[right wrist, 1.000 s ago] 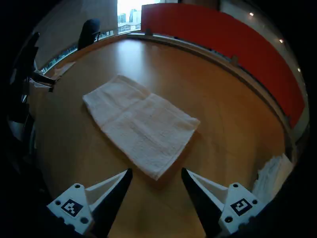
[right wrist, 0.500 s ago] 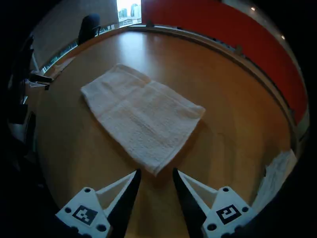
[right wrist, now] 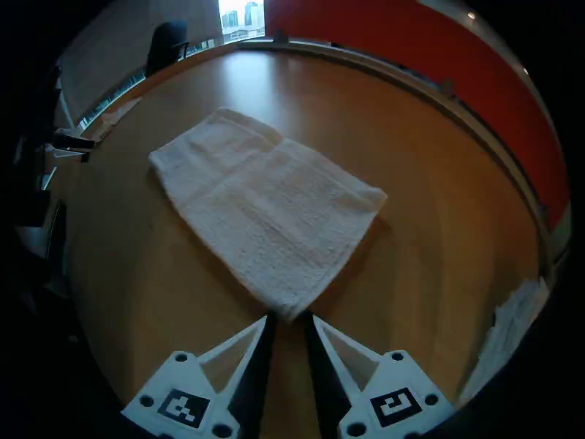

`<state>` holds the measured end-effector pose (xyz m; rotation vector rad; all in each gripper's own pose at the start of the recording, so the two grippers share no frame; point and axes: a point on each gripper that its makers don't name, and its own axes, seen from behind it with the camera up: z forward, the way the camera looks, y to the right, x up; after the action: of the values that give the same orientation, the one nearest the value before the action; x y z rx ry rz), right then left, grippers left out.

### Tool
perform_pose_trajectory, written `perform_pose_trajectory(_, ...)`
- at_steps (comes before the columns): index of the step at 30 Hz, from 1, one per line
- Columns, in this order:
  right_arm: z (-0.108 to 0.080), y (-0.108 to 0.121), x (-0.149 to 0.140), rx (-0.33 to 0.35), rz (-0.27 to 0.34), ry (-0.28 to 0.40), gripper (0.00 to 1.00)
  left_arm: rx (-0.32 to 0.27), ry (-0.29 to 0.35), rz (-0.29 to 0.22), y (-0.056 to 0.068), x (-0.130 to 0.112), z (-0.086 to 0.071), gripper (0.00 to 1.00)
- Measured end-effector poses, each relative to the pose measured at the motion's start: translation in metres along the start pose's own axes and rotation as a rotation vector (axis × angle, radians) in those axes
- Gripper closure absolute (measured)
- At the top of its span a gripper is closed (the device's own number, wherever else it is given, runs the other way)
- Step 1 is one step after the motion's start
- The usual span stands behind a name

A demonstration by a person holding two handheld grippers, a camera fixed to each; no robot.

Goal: Fold towel

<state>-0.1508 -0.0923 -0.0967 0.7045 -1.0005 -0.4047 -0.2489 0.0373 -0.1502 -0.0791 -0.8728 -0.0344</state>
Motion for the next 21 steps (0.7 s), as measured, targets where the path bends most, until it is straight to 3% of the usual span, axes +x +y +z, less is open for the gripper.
perform_pose_trajectory(7,0.000,-0.001,0.003,0.007,-0.003,0.005,0.96,-0.001,0.000,-0.001,0.000,0.001,0.000,0.05)
perform_pose_trajectory(14,-0.005,-0.002,0.011,0.001,-0.009,0.020,0.96,-0.004,0.004,0.000,0.000,0.002,0.000,0.05)
perform_pose_trajectory(21,-0.023,0.000,0.031,-0.014,-0.011,0.068,0.96,-0.003,0.008,0.000,-0.002,0.004,-0.001,0.05)
